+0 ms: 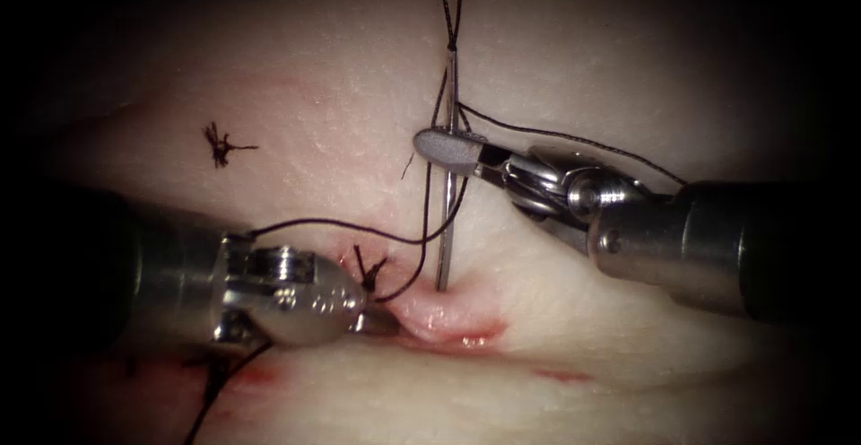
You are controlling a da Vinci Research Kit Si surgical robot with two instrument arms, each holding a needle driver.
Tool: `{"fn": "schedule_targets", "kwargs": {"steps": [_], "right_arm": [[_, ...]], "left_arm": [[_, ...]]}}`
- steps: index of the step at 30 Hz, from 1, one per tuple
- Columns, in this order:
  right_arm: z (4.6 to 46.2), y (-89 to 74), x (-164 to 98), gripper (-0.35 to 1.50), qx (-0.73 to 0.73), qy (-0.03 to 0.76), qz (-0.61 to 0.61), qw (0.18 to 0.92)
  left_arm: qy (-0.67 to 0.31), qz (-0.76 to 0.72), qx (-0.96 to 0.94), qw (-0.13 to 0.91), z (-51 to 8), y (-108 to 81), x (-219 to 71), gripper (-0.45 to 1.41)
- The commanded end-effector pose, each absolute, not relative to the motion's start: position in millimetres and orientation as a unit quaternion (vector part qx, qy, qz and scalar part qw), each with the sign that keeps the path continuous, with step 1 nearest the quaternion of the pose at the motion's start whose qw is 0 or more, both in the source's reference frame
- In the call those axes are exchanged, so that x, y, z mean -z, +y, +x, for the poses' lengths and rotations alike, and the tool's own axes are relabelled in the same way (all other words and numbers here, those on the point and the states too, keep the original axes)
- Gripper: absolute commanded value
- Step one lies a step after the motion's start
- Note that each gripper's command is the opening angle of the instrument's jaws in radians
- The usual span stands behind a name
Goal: Wound Closure
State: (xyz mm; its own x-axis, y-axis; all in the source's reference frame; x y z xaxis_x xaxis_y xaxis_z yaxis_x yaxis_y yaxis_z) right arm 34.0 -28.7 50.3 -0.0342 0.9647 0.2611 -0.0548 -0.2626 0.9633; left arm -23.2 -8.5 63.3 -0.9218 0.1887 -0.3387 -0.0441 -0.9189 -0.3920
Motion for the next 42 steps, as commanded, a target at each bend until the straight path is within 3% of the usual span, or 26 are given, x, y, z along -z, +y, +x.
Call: {"fn": "schedule_targets", "kwargs": {"steps": [1, 22, 24, 29, 33, 35, 37, 38, 42], "right_arm": [[35.1, -29.1, -50, -0.35, -0.583, 0.419, 0.546, 0.433], [34.6, -29.5, -50, -0.35, -0.606, 0.392, 0.556, 0.412], [34.8, -27.7, -50, -0.35, -0.588, 0.452, 0.49, 0.457], [34.4, -25.3, -50, -0.35, -0.574, 0.51, 0.464, 0.442], [33.7, -23.8, -51, 0.15, -0.572, 0.526, 0.439, 0.452], [33.5, -23.0, -51, 0.73, -0.567, 0.539, 0.422, 0.459], [33.3, -22.2, -51, 1.08, -0.571, 0.555, 0.407, 0.448], [33.1, -21.4, -52, 1.18, -0.567, 0.567, 0.396, 0.448], [32.4, -20.0, -51, 1.21, -0.56, 0.579, 0.38, 0.455]], "left_arm": [[-0.191, -0.188, -0.962, 0.06, -23.7, -8.7, -64, -0.45], [-0.188, -0.187, -0.962, 0.062, -23.9, -8.6, -64, -0.45], [-0.187, -0.184, -0.963, 0.063, -24.1, -8.5, -64, -0.45], [-0.187, -0.184, -0.963, 0.063, -24.2, -8.6, -64, -0.45], [-0.187, -0.184, -0.963, 0.063, -24.1, -8.6, -64, -0.45], [-0.187, -0.184, -0.963, 0.063, -24.1, -8.6, -64, -0.45], [-0.187, -0.184, -0.963, 0.063, -24.1, -8.6, -64, -0.45], [-0.187, -0.184, -0.963, 0.063, -24.1, -8.6, -64, -0.45], [-0.187, -0.184, -0.963, 0.063, -24.1, -8.6, -64, -0.45]]}}
